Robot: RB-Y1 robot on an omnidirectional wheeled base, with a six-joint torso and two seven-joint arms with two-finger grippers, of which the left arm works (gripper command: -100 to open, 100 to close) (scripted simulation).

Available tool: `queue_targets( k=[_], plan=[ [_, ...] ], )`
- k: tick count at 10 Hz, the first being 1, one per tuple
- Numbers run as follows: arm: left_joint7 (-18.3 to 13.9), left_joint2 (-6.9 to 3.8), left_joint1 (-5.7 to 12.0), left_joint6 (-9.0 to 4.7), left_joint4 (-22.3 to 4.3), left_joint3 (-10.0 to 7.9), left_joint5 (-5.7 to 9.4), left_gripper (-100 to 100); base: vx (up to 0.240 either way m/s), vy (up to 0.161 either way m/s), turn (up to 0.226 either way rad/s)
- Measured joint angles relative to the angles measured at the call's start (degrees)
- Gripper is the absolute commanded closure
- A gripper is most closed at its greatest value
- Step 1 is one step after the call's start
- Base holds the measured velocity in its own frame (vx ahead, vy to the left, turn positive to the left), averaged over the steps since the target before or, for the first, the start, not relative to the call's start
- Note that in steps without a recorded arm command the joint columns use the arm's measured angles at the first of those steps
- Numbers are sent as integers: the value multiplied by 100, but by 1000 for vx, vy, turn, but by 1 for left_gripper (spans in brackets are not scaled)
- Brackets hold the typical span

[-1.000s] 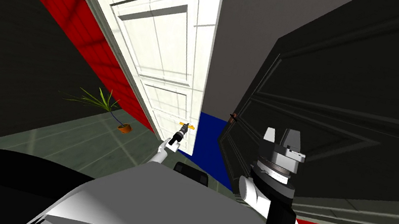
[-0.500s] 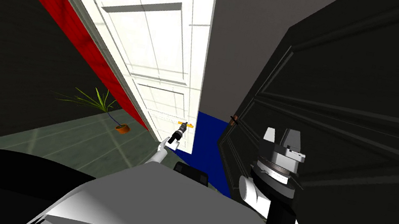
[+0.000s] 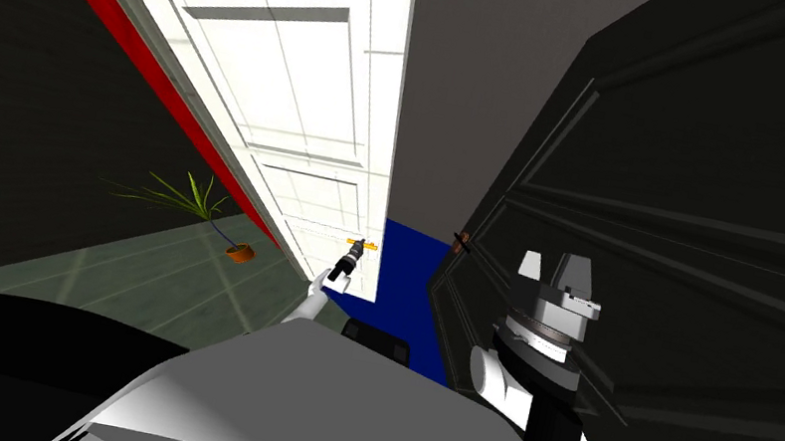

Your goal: Push the door open

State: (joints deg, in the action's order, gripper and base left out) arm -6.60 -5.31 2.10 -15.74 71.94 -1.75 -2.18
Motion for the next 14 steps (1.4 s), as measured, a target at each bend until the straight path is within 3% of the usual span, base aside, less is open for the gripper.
queue_targets(
  k=[6, 8, 12, 14],
  plan=[
    [106, 62, 84, -1, -146, -425, 39, 100, 154, -103, 79],
    [165, 113, 55, 53, -44, -570, 37, 100, 158, -101, 66],
    [243, 169, 139, -22, -197, -902, 69, 100, 170, -104, 78],
    [251, 163, 171, -32, -235, -986, 83, 100, 96, -10, 61]
  ],
)
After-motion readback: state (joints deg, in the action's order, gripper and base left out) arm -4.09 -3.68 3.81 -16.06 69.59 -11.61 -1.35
